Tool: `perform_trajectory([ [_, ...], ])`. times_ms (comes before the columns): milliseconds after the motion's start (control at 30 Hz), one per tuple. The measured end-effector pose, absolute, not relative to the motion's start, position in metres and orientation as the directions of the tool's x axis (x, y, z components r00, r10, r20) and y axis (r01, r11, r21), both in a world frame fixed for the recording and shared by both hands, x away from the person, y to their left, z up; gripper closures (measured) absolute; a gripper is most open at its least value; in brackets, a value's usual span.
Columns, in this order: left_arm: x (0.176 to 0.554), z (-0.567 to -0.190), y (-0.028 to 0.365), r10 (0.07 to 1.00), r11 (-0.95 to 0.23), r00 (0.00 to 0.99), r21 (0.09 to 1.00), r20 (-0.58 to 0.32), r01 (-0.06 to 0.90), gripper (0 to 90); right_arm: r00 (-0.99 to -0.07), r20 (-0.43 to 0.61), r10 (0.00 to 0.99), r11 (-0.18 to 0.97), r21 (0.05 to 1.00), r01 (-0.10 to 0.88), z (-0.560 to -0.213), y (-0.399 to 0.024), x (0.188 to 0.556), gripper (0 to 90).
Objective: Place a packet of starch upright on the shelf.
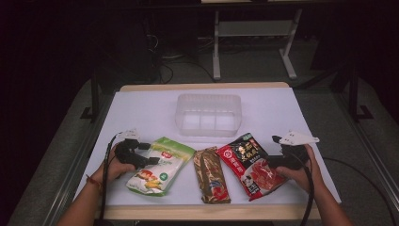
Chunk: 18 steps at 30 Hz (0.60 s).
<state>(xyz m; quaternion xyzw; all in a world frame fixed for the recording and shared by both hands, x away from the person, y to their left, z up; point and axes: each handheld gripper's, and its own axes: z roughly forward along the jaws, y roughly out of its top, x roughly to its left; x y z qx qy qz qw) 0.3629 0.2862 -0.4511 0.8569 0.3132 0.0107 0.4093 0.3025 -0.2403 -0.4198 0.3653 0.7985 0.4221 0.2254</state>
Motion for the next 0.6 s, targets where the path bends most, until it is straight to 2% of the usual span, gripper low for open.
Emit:
perform_trajectory([
  [167, 0.367, -0.449, 0.274, 0.531, -0.507, 0.815, 0.683, -0.233, 0.526, 4.4, -0.634, -0.024, 0.773, 0.36, 0.839, 0.408, -0.421, -0.242, 0.304, 22.9],
  [333, 0.369, -0.448, 0.263, 0.514, -0.535, 0.831, 0.678, -0.214, 0.505, 4.5, -0.645, 0.009, 0.764, 0.342, 0.842, 0.417, -0.422, -0.244, 0.304, 23.5],
  [467, 0.37, -0.445, 0.261, 0.569, -0.522, 0.798, 0.664, -0.196, 0.535, 15.6, -0.646, 0.023, 0.763, 0.333, 0.843, 0.423, -0.422, -0.245, 0.304, 23.6],
  [600, 0.373, -0.447, 0.261, 0.585, -0.511, 0.791, 0.675, -0.18, 0.532, 15.6, -0.64, 0.025, 0.768, 0.33, 0.841, 0.429, -0.423, -0.246, 0.304, 23.5],
])
